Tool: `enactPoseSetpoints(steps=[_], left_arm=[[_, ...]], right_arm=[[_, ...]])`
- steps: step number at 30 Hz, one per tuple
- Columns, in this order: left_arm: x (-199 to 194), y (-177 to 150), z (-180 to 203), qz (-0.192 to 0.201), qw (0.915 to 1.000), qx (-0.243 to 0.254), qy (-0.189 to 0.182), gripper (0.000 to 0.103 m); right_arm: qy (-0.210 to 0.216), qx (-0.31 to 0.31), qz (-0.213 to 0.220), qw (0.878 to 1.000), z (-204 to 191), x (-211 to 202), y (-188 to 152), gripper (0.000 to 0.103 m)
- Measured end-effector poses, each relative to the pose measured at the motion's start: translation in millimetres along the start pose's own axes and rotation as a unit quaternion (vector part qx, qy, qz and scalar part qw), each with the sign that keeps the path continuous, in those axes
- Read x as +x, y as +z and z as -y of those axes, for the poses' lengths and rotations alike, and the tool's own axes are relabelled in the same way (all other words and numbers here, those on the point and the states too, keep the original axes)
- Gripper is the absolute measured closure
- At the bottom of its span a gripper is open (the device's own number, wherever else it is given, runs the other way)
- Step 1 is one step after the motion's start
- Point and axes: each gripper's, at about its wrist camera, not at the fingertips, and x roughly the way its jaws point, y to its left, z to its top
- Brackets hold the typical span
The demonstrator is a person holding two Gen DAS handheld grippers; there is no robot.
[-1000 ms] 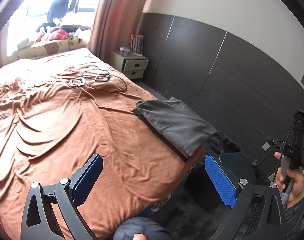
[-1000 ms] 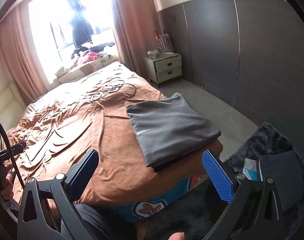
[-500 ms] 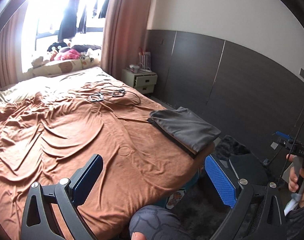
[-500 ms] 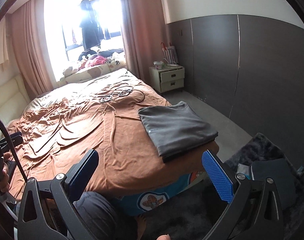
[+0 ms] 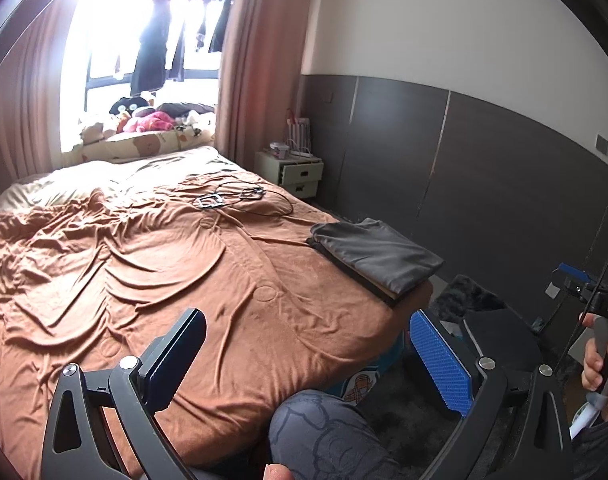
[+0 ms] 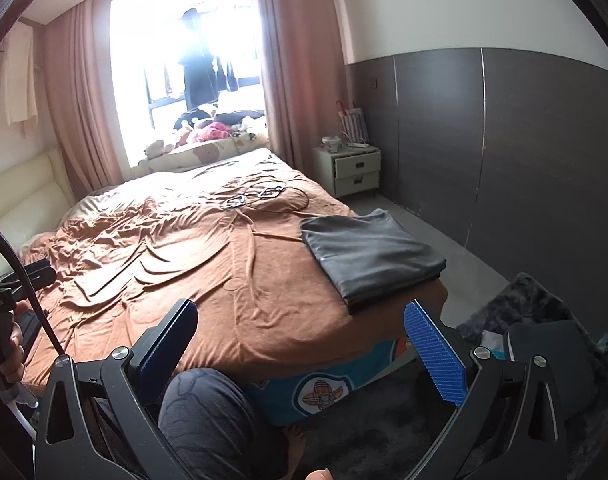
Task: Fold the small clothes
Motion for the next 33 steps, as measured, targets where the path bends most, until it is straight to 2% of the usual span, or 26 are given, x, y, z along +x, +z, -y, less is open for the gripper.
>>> enactPoseSetpoints(steps=[11, 14, 18, 24, 33], left_arm=[[-31.7, -51.7, -1.6, 0.032, 0.9991, 0.000, 0.028, 0.000], [-36.0, -65.3, -3.9, 0.040, 0.9981, -0.001, 0.047, 0.000], [-38.8, -83.5, -6.2, 0.043, 0.9966, 0.004, 0.070, 0.000], [-43.2, -107.3, -8.0, 0.055, 0.9945, 0.016, 0.088, 0.000], [-46.3, -135.5, -18.1, 0.058, 0.9940, -0.001, 0.093, 0.000]], right_arm=[[0.009, 0.010, -0.001, 1.000, -13.0, 11.3, -40.8, 0.000], [0.019, 0.010, 0.013, 1.000, -18.5, 11.7, -51.2, 0.000], [0.031, 0.011, 0.007, 0.999, -26.3, 19.5, -66.3, 0.000], [0.037, 0.005, 0.017, 0.999, -36.1, 25.9, -82.1, 0.000], [0.030, -0.013, 0.019, 0.999, -54.5, 33.4, -102.7, 0.000]])
